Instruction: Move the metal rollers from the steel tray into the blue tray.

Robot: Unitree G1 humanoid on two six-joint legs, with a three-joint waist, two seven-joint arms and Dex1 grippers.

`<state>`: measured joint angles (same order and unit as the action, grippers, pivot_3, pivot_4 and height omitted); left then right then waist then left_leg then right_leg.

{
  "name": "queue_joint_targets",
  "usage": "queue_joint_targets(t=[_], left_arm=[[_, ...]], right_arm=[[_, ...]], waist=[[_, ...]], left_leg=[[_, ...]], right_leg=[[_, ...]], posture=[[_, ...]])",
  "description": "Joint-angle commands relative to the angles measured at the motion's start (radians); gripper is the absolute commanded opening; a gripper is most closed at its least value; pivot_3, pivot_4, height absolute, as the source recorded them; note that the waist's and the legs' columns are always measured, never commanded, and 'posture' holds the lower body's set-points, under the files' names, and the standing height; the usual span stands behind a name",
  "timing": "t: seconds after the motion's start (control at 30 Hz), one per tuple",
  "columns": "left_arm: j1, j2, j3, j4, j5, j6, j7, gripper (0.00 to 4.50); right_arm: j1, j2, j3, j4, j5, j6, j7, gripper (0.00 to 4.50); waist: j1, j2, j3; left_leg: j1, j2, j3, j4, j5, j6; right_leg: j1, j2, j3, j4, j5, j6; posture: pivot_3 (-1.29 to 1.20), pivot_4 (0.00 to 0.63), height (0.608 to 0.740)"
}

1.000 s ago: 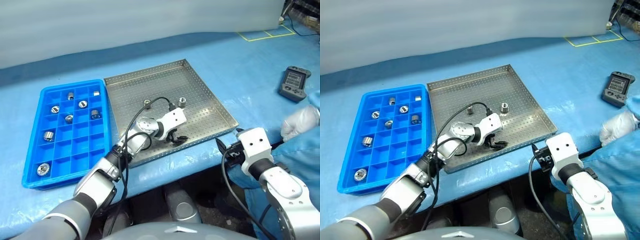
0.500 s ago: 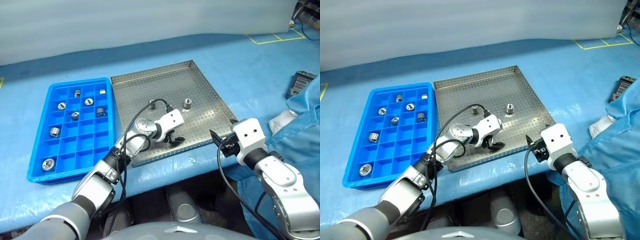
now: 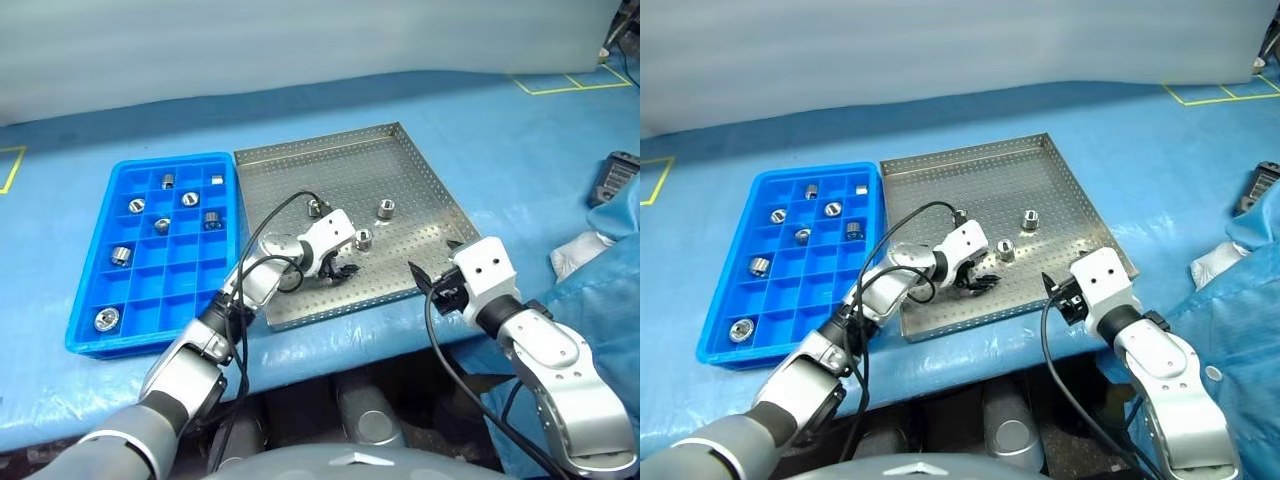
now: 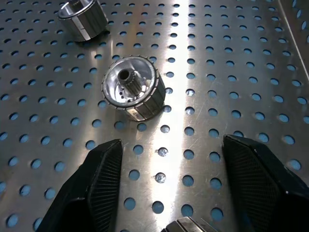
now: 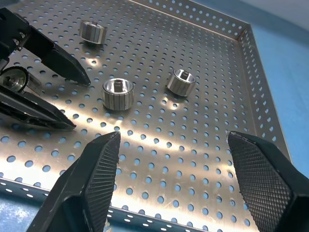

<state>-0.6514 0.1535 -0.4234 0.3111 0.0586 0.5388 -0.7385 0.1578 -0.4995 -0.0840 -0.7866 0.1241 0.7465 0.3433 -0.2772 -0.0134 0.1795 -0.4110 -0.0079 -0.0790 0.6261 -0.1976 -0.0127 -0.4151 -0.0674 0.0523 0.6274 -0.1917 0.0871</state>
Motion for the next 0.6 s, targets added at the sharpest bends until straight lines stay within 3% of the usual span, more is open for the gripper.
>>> queue_joint_targets(t=[0.03,0.4,0.6], left_arm=[[0.01,0.004,0.01,-0.065,-0.007,0.007,0.002,3.64],[0.037,-0.003,0.148,-0.186,-0.144,0.063,0.002,3.64],[0.036,0.051,0.168,-0.219,-0.163,0.079,-0.013,3.64]], right_arm=[[-0.016,0.002,0.001,-0.008,-0.001,-0.025,0.0,3.73],[-0.029,-0.004,0.018,0.009,-0.003,-0.031,0.008,3.73],[-0.038,-0.005,0.025,0.023,-0.006,-0.04,0.009,3.73]], waist=[[0.007,0.0,0.0],[0.052,0.0,0.0],[0.063,0.0,0.0]], left_leg=[[0.0,0.0,0.0,0.0,0.0,0.0],[0.0,0.0,0.0,0.001,0.0,0.0],[0.0,0.0,0.0,0.001,0.0,0.0]], right_leg=[[0.0,0.0,0.0,0.0,0.0,0.0],[0.0,0.0,0.0,0.0,0.0,0.0],[0.0,0.0,0.0,0.001,0.0,0.0]], posture=[[-0.25,0.15,0.74],[-0.23,0.15,0.74],[-0.22,0.15,0.74]])
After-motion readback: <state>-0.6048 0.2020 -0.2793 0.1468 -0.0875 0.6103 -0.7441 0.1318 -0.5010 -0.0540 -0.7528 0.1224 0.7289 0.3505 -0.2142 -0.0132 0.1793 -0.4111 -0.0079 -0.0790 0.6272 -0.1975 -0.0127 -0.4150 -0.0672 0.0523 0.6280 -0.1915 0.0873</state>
